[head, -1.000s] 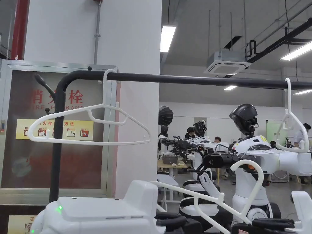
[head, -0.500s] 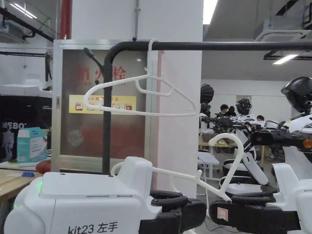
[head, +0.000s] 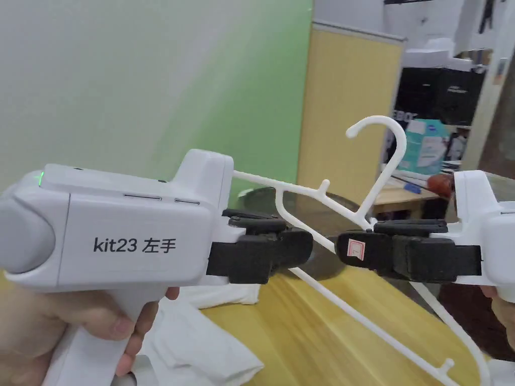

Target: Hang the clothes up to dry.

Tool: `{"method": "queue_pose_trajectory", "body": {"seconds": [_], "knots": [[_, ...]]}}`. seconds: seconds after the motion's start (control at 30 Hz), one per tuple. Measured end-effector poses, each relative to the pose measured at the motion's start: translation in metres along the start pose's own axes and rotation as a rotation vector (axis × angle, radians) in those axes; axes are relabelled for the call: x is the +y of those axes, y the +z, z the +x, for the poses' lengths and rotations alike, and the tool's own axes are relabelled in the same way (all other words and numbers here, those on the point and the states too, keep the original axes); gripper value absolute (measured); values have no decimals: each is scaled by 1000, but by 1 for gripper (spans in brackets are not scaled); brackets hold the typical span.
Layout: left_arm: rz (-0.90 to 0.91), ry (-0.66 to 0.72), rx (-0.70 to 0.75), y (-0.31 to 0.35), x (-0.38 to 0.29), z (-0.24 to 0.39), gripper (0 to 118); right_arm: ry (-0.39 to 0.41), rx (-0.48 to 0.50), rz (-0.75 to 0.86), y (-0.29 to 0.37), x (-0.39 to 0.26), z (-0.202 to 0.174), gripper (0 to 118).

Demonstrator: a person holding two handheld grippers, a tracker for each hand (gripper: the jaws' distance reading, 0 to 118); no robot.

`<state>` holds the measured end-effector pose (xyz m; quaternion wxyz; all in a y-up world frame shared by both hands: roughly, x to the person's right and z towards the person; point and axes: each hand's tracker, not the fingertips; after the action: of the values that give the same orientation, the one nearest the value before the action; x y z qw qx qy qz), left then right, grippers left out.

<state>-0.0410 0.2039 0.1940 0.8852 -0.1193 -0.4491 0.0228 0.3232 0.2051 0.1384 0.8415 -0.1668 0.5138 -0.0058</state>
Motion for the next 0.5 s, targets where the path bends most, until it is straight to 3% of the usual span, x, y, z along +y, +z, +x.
{"method": "queue_pose_trajectory", "body": {"seconds": [0.17, 0.23, 0.33, 0.43, 0.5], "knots": [[66, 82, 266, 100, -18, 0, 0, 40, 285, -65, -125, 33, -2, 5], [76, 109, 394, 122, -24, 7, 0, 71, 321, -56, -159, 44, -15, 5], [91, 130, 461, 145, -32, 17, 0, 65, 406, -59, -189, 55, -29, 5], [97, 138, 545, 153, -33, 25, 0, 82, 365, -46, -198, 58, -41, 5], [120, 161, 611, 149, -27, 30, 0, 104, 248, -58, -200, 59, -57, 5]]}}
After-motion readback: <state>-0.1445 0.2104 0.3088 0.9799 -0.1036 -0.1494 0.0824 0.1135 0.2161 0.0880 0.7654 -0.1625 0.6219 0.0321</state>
